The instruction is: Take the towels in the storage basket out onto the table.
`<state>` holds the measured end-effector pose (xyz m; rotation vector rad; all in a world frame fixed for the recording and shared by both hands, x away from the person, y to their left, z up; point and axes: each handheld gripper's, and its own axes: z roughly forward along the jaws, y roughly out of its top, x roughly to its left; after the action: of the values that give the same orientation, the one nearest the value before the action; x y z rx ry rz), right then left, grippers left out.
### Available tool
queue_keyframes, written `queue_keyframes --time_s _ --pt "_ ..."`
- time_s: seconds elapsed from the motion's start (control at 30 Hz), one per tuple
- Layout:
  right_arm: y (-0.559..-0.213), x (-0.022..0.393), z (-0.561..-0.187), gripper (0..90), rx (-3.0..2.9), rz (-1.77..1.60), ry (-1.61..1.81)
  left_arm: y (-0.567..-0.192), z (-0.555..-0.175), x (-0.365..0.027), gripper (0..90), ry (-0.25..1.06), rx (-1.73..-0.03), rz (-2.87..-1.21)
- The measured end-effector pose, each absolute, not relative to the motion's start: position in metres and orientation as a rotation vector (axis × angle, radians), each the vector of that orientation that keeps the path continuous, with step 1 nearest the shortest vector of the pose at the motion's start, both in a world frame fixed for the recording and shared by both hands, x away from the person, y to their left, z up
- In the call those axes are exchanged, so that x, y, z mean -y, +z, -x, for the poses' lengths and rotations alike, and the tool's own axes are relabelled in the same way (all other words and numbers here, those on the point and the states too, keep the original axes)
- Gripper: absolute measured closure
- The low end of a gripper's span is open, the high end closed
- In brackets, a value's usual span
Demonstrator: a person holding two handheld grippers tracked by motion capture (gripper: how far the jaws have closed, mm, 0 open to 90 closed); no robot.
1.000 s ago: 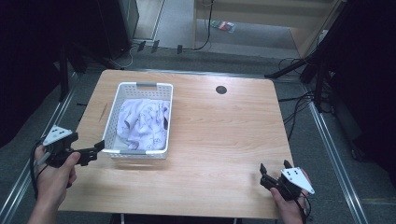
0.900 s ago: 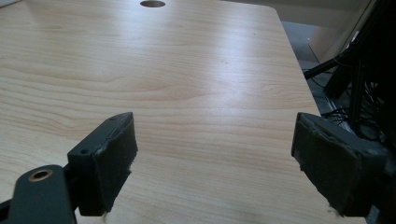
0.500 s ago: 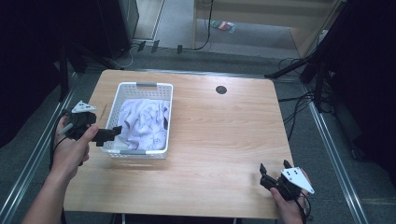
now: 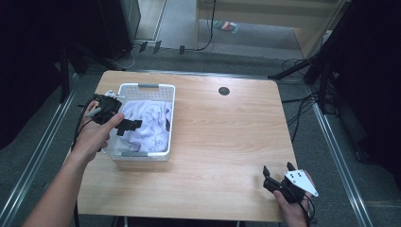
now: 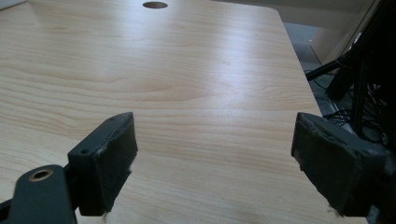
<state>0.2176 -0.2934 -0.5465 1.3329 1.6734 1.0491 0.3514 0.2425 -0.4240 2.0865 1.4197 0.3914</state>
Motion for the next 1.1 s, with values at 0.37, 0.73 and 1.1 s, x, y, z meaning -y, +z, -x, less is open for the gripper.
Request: queue_keyframes --time_s 0.37,0.73,1.1 --pt "-0.546 0.293 -0.217 14.6 -1.678 -1.331 1.050 -0.443 -0.386 -0.224 0.0 0.338 -1.459 -2.203" --pt "-0.547 0.293 -0.217 14.7 -1.679 -1.329 1.050 -0.471 -0.420 -0.216 0.0 0.271 -1.560 -2.233" --pt "-0.546 0.293 -0.217 14.6 -1.682 -1.321 1.055 -0.496 -0.430 -0.211 0.0 0.187 -1.639 -2.244"
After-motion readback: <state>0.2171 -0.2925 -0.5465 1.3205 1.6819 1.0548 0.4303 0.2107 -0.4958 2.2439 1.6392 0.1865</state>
